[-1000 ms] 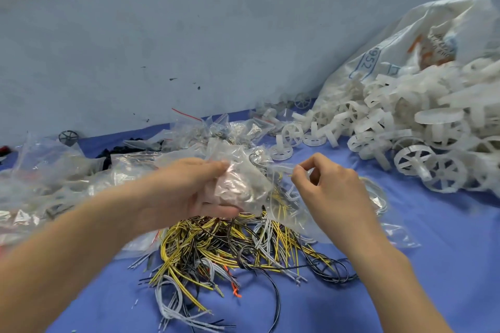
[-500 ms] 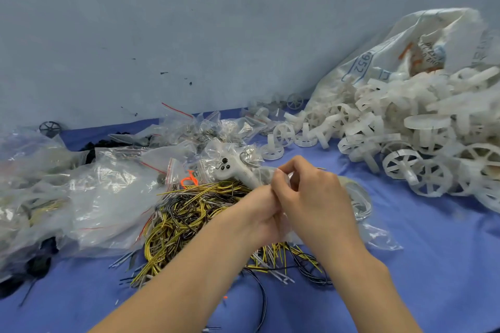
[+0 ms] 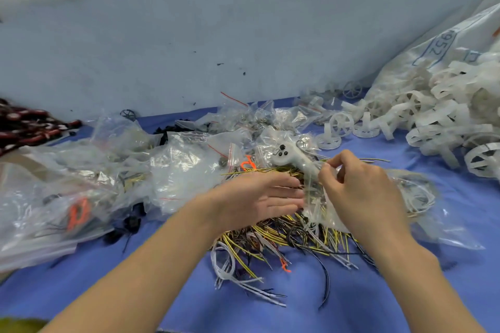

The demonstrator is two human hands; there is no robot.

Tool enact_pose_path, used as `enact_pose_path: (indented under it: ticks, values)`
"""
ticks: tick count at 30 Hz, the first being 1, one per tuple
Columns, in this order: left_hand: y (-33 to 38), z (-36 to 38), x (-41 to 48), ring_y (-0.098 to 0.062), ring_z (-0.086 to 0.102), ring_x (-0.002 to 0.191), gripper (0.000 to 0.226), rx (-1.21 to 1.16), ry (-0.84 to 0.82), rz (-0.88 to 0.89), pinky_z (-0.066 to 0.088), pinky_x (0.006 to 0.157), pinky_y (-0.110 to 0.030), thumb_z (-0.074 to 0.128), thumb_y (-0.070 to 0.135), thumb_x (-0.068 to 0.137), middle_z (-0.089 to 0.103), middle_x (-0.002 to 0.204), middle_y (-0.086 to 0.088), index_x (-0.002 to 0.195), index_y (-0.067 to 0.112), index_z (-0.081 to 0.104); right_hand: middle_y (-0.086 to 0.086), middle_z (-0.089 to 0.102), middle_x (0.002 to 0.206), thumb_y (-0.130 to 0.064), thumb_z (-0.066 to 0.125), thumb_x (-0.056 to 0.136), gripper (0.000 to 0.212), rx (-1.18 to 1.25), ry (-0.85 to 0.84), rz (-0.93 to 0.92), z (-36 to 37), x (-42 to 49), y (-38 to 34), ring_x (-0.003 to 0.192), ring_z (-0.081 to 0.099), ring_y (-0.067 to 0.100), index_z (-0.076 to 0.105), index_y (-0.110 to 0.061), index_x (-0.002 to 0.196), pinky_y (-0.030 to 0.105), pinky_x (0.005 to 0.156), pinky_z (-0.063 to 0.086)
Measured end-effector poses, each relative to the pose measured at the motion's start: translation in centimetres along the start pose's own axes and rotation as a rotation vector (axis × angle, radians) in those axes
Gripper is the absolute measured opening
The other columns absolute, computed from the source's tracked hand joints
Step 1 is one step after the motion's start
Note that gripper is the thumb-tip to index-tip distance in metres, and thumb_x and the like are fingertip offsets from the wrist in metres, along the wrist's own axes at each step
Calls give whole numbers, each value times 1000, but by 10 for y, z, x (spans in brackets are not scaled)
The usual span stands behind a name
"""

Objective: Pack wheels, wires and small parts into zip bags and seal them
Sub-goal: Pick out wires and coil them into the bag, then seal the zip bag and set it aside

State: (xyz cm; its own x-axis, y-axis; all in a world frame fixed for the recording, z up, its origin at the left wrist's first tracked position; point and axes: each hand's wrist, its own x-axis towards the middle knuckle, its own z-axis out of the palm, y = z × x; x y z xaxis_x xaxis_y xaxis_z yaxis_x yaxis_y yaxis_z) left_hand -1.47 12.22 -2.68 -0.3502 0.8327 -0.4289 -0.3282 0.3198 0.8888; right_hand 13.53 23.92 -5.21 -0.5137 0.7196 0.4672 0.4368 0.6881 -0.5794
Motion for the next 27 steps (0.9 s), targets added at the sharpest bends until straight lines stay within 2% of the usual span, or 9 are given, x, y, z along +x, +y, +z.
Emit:
enact_pose_path:
  ticks: [2, 5, 8, 11, 13, 15, 17, 23, 27]
  values:
    - [2, -44, -23, -25, 73, 92, 29, 94, 215, 114, 60, 77, -29, 60, 20, 97, 73, 106, -16, 118, 0, 63, -2, 62, 74, -43, 43, 95, 20, -12, -6, -5, 3, -2, -1, 72, 56, 30, 52, -26, 89, 37, 58, 44]
    - [-2, -115, -60, -14, 64, 55, 17, 306, 703, 258, 55, 52, -21, 50, 12, 100, 66, 85, -13, 101, 4, 64, -1, 63, 74, -44, 42, 95, 22, -44, -2, -8, 7, -5, -1, 69, 55, 31, 53, -26, 91, 36, 57, 43]
    - [-20, -178, -94, -17, 56, 47, 20, 628, 983, 195, 45, 44, -23, 44, 7, 100, 58, 68, -9, 92, 1, 62, 2, 66, 76, -43, 43, 95, 21, -68, 6, -14, 11, -7, -2, 68, 55, 31, 53, -25, 91, 36, 57, 44]
    - [-50, -216, -110, -20, 61, 61, 19, 1133, 1030, 5, 38, 64, -29, 52, 17, 95, 60, 59, 3, 82, 11, 65, 4, 67, 77, -45, 41, 93, 22, -85, -12, -14, 14, -9, -3, 68, 58, 34, 51, -26, 91, 37, 59, 47]
    - [-64, -222, -109, -23, 64, 79, 18, 1203, 1016, 1, 43, 72, -32, 57, 27, 94, 65, 76, 3, 103, 14, 66, 3, 67, 77, -44, 43, 94, 19, -79, -13, -7, 14, -11, -2, 68, 58, 34, 50, -27, 90, 37, 59, 45]
    - [-72, -223, -104, -27, 63, 98, 37, 1287, 991, -46, 49, 81, -35, 57, 38, 94, 68, 102, -4, 123, 15, 59, 2, 66, 74, -41, 47, 94, 15, -71, 2, -5, 14, -13, -1, 66, 55, 33, 49, -28, 88, 35, 57, 39]
    - [-78, -225, -99, -30, 60, 107, 45, 1377, 980, -119, 50, 87, -40, 52, 44, 95, 63, 117, -9, 132, 18, 51, -1, 63, 70, -40, 49, 94, 14, -60, 16, -1, 12, -14, 0, 64, 50, 31, 50, -28, 86, 34, 55, 35]
    - [-79, -224, -84, -31, 57, 107, 26, 1394, 1105, -105, 51, 82, -42, 51, 33, 93, 62, 116, -8, 114, 18, 53, -5, 63, 68, -41, 49, 95, 16, -43, 25, 19, 7, -11, 4, 66, 54, 32, 54, -27, 88, 33, 55, 36]
    - [-73, -216, -81, -33, 58, 96, 17, 1287, 1110, -155, 53, 79, -43, 59, 25, 85, 66, 100, -11, 95, 13, 55, -6, 62, 69, -43, 48, 95, 18, 21, 16, 30, 4, -12, 6, 69, 56, 31, 53, -28, 87, 34, 55, 38]
